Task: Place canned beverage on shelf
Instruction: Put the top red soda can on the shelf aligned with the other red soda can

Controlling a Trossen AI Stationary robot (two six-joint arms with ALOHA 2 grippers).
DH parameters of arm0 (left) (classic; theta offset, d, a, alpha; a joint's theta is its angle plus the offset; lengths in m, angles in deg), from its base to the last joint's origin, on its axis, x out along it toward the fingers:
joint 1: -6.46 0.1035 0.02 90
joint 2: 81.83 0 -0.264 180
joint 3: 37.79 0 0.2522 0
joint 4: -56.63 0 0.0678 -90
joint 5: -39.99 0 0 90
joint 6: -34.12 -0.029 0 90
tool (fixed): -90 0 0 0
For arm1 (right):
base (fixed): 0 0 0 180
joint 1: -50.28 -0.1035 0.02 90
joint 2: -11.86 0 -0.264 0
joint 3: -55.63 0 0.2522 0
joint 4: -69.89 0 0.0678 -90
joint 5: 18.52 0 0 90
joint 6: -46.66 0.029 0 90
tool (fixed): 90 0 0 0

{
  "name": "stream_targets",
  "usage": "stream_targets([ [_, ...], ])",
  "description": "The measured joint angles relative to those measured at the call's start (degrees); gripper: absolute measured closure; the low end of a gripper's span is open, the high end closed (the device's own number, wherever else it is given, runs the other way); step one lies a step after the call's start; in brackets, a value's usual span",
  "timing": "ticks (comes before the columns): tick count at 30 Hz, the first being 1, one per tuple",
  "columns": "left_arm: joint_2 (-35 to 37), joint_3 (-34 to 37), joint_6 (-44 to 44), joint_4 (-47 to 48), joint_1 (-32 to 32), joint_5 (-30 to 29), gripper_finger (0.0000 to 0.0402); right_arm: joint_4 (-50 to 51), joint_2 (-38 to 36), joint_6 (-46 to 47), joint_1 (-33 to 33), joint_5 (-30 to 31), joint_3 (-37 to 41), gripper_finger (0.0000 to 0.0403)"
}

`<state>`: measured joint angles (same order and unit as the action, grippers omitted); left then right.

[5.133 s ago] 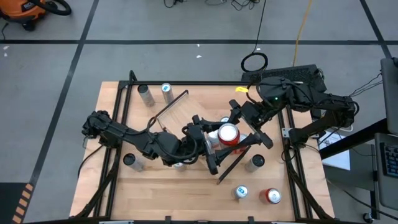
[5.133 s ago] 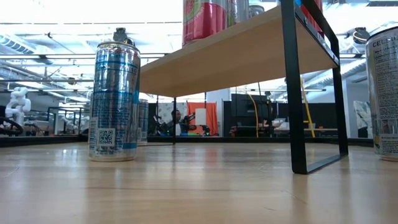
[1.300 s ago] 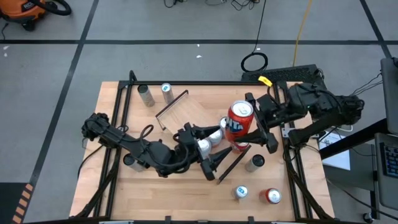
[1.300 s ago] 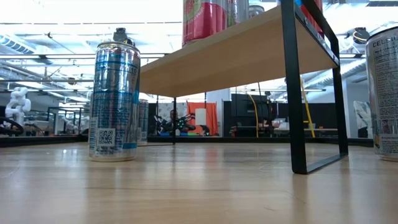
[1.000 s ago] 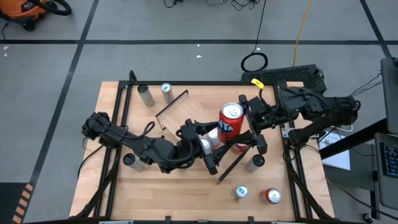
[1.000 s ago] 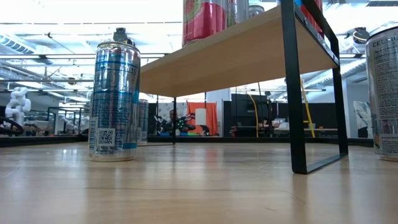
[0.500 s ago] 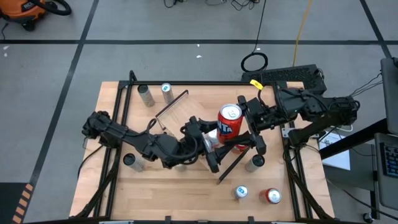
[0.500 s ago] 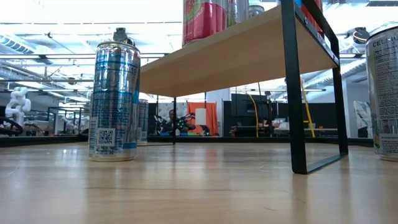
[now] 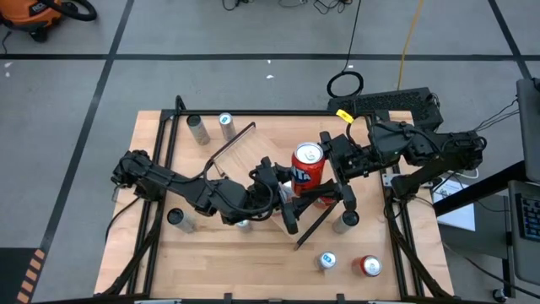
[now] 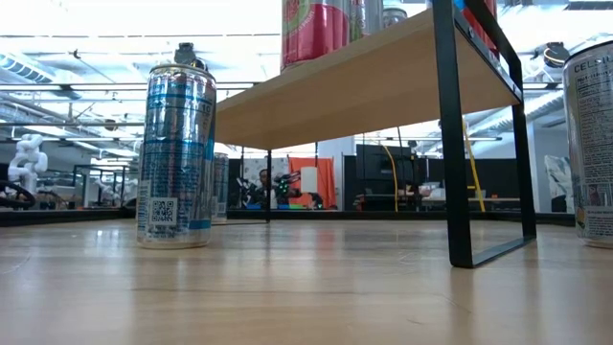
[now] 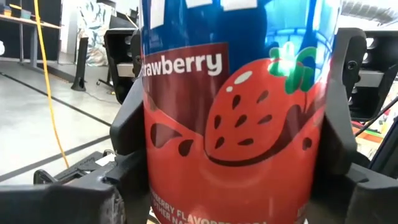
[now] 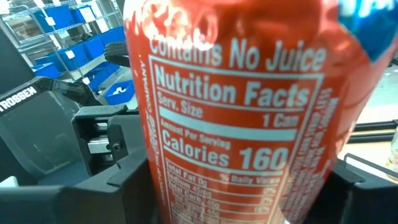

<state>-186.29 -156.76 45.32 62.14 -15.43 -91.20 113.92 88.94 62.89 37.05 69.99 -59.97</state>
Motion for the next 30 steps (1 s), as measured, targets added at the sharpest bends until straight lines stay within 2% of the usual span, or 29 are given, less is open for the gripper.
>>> stream_targets([
  [16,0.00,0.00,0.50,-0.24,0.02,-0.19,0.0108,0.01,0.00,0.44,0.01,-0.91,0.00,0.0120],
  [20,0.00,0.00,0.59,-0.17,0.00,-0.09,0.0108,0.66,0.00,-0.30,0.04,-1.52,0.00,0.0093],
  [27,-0.04,0.07,0.82,-0.15,-0.69,-0.05,0.0109,2.46,-0.79,-0.09,0.02,-4.21,0.00,0.0019],
  [30,-0.04,0.07,0.48,-0.16,-0.80,-0.02,0.0109,3.01,-1.27,0.39,0.02,-4.80,0.00,0.0006],
])
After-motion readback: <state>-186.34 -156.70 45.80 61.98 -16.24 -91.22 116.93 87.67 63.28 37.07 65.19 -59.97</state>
